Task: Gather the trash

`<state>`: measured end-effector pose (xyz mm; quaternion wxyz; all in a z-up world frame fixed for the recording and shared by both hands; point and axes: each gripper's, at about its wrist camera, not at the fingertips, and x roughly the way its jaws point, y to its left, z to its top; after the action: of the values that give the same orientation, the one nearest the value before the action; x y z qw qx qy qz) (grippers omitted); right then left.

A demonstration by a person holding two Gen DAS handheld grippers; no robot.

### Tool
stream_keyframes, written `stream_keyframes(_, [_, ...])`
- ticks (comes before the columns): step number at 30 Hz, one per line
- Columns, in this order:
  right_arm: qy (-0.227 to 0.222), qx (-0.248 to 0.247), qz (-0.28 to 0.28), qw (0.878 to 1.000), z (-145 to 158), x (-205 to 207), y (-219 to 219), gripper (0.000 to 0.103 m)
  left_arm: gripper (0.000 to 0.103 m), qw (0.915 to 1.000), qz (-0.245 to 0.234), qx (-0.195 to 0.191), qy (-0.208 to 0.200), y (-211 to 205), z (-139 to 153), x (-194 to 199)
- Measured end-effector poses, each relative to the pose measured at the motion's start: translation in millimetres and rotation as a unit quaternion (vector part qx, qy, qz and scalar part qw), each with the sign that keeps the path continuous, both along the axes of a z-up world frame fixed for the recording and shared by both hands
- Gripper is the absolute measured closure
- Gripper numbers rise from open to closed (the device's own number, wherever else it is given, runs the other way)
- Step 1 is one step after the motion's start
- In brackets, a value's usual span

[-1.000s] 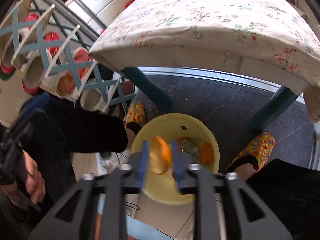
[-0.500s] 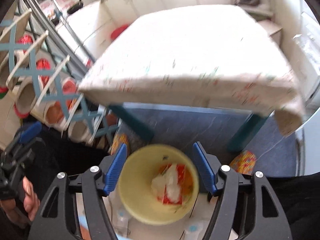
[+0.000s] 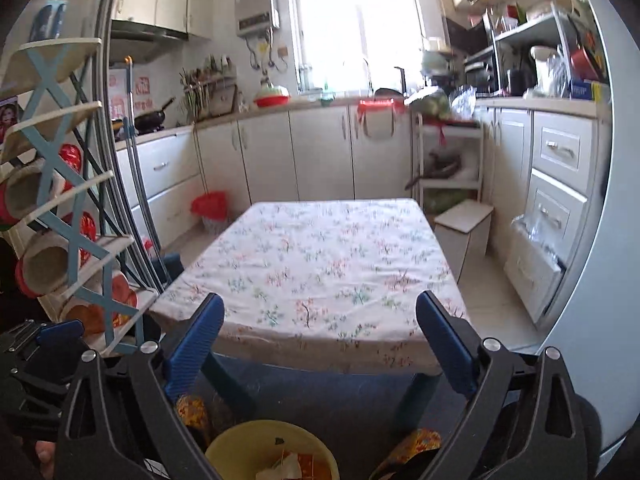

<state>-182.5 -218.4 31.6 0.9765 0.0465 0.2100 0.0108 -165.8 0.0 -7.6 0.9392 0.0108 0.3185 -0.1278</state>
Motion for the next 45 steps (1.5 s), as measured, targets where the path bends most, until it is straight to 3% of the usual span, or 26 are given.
stream_keyframes(8, [-0.024, 0.005, -0.004, 1.0, 31, -33, 5, 0.009, 0.008, 0.9991, 0.035, -0.007, -0.024, 12, 24, -21])
stream_keyframes(16, [-0.035, -0.007, -0.009, 0.999, 43, -63, 15, 0.008, 0.008, 0.9964, 0.062, -0.004, -0.058, 22, 47, -41])
stream_keyframes(45, [-0.074, -0.006, -0.015, 0.997, 65, -95, 17, 0.007, 0.008, 0.993, 0.066, -0.003, -0.098, 16, 81, -73])
